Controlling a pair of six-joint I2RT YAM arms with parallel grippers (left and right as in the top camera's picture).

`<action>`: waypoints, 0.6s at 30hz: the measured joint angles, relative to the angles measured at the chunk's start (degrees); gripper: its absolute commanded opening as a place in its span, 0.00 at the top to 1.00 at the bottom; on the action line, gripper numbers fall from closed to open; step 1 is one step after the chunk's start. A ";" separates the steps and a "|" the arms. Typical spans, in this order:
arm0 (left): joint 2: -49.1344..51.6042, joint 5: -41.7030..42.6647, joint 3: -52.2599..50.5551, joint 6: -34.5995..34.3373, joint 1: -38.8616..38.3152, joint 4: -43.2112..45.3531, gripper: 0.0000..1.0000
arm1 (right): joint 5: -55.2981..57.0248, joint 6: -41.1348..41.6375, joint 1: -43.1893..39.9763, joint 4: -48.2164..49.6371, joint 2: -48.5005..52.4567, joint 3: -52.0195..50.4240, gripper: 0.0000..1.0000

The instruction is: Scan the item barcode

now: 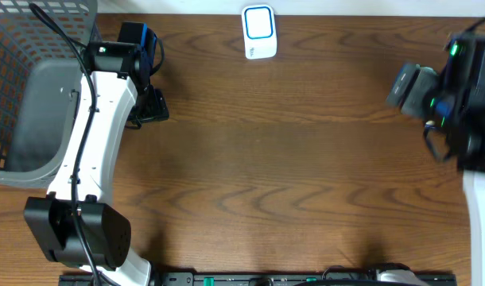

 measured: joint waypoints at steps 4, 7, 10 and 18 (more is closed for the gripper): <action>0.00 0.00 0.00 0.00 0.00 -0.02 0.02 | -1.75 0.02 4.22 0.61 -10.82 -10.08 0.01; 0.00 0.00 0.00 0.00 0.00 0.02 0.02 | -2.71 0.02 5.11 -1.14 -16.15 -14.32 0.01; 0.00 0.00 0.00 0.00 0.00 0.00 0.02 | -3.26 0.02 5.27 -5.16 -19.65 -17.14 0.01; 0.00 0.00 0.00 0.00 0.00 0.00 0.02 | -3.65 0.04 5.31 -17.29 -22.25 -18.51 0.01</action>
